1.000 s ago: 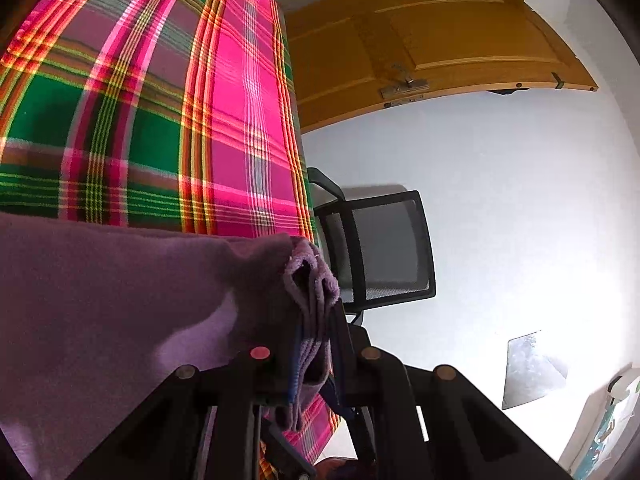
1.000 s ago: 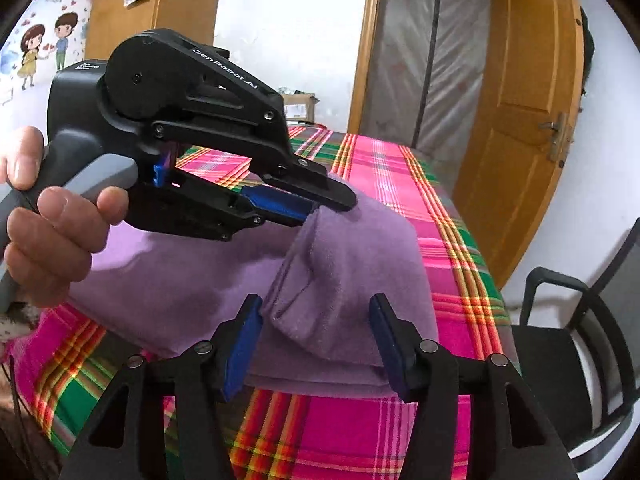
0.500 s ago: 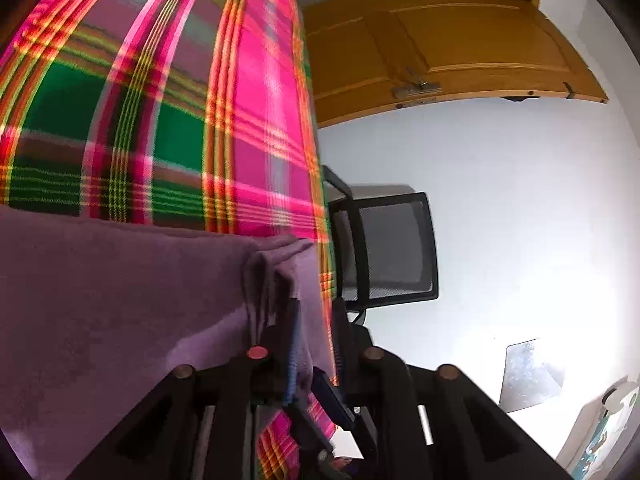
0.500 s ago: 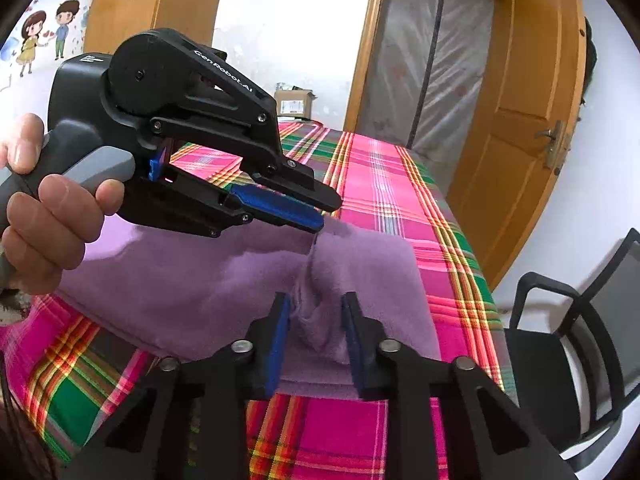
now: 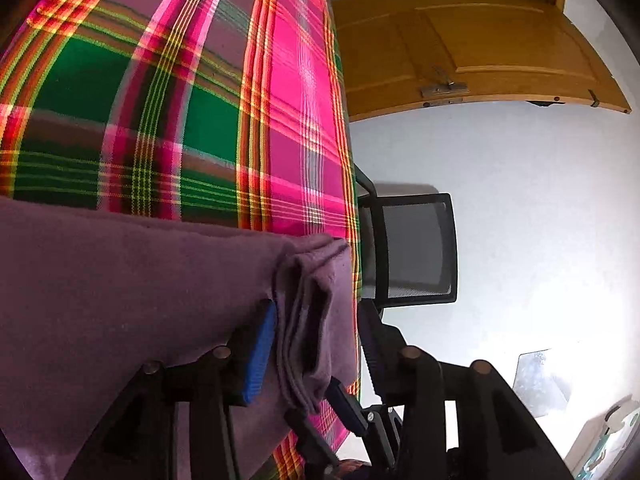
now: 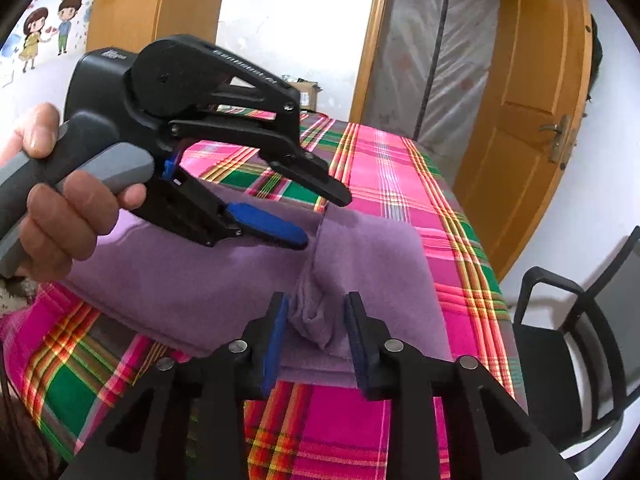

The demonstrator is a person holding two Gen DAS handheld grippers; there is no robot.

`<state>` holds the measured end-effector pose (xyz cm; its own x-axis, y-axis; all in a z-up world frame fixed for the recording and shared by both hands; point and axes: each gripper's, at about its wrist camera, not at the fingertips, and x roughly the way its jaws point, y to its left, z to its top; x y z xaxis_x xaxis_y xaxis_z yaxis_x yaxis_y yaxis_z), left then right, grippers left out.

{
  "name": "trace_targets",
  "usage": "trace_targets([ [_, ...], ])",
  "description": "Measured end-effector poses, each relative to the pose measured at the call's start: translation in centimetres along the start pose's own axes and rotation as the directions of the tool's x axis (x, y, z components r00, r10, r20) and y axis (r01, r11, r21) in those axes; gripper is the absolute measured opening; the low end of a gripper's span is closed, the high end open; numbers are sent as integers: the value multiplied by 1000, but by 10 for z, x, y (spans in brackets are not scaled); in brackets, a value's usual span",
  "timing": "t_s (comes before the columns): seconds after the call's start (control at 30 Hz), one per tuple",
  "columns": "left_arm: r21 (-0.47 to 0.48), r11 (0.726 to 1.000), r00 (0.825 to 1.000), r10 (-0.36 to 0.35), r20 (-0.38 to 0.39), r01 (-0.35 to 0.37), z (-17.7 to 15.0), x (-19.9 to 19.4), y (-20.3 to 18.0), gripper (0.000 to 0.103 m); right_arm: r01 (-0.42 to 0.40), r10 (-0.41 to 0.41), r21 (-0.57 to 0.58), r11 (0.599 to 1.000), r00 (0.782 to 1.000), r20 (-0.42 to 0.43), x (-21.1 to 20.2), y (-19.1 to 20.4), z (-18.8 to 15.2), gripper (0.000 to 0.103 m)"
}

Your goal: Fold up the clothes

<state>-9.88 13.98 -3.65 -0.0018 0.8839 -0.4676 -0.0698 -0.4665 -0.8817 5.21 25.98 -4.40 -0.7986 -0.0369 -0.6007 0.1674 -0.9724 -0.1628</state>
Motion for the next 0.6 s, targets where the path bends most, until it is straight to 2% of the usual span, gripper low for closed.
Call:
trace_targets([
  [0.33,6,1000,999,26,-31,-26,2,11,-4,42,9,-9,-23,1000,999,-39,7,2,-4,31],
  [0.6,-6,999,998,34,-46,-35,4,12,-4,42,26,-27,-29,999,999,-39,7,0,0,12],
])
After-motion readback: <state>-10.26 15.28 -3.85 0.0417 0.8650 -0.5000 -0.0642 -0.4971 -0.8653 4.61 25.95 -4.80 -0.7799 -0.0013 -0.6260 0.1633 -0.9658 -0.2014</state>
